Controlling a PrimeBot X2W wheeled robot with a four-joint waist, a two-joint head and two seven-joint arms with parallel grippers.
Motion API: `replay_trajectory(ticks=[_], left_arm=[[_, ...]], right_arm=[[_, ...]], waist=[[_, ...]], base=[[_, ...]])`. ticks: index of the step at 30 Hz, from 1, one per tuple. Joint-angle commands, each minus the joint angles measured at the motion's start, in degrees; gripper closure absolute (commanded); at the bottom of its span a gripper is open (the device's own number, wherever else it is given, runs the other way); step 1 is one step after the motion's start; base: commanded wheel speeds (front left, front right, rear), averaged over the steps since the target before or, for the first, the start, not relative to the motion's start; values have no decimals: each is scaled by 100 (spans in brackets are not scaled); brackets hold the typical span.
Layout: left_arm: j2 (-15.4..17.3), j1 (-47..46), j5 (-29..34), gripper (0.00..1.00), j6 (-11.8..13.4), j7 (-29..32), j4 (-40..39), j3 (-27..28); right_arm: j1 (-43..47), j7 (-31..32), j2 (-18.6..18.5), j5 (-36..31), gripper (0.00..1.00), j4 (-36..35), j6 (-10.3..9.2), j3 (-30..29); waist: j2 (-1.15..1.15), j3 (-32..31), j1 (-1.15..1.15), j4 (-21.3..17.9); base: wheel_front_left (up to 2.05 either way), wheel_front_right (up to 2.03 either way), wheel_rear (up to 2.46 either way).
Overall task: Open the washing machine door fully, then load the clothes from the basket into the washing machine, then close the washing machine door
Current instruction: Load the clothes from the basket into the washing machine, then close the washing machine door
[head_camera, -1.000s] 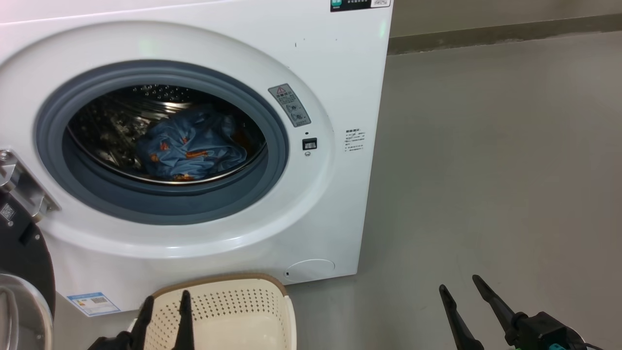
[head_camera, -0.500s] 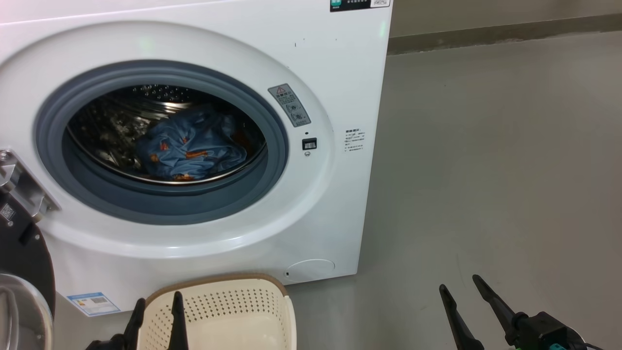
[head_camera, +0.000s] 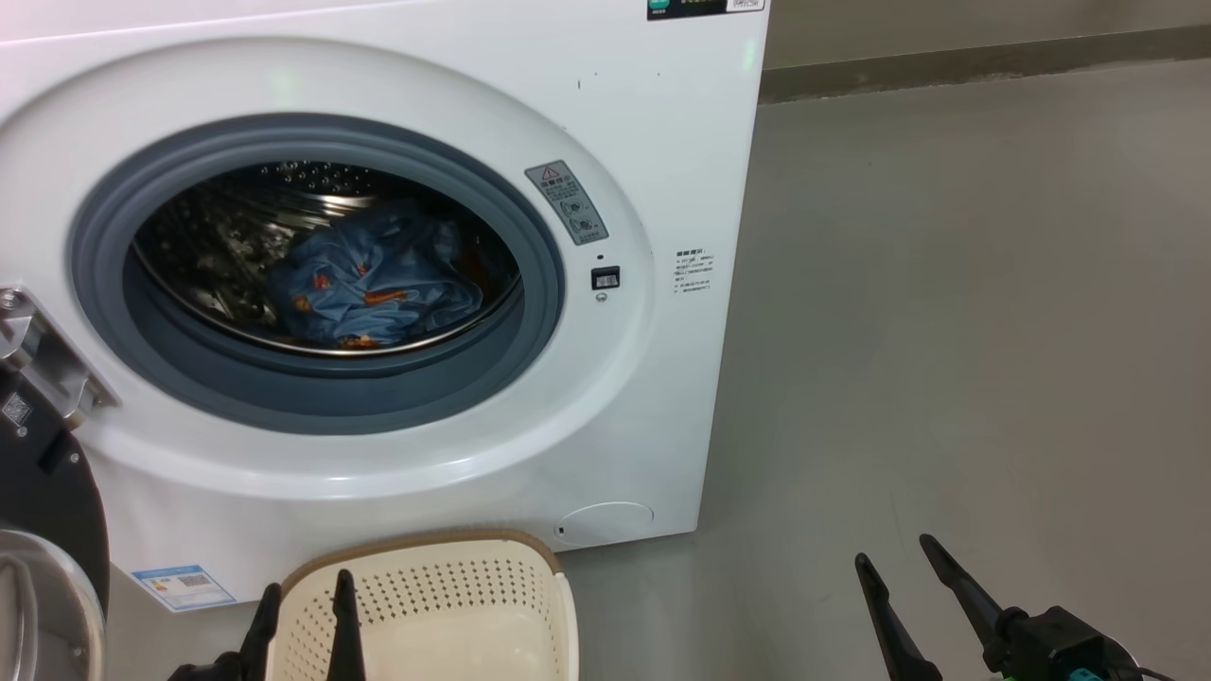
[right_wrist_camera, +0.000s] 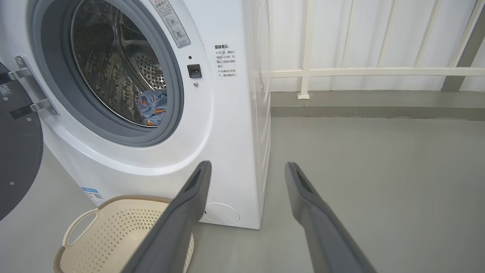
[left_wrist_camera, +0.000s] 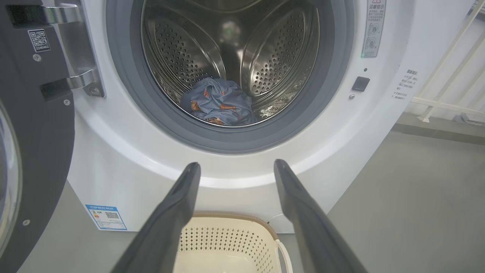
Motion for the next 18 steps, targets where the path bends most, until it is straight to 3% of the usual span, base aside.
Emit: replay_trajectory(ticks=[1,9,18], left_arm=[[64,-127,29,0,47,-37,-166,190],[64,-125,35,0,106,-37,-216,203],[64,-113,80,0,152,-37,-255,186]], right_arm=[[-41,-27,-41,-42,0,-146,9,103],[-50,-27,-39,-41,0,-154,9,102],[-74,-27,-34,-34,0,-150,9,89]], waist=[[0,1,0,0],[0,14,0,-3],[0,34,0,-19]], base=[[0,0,0],[-46,46,0],[-156,156,0]])
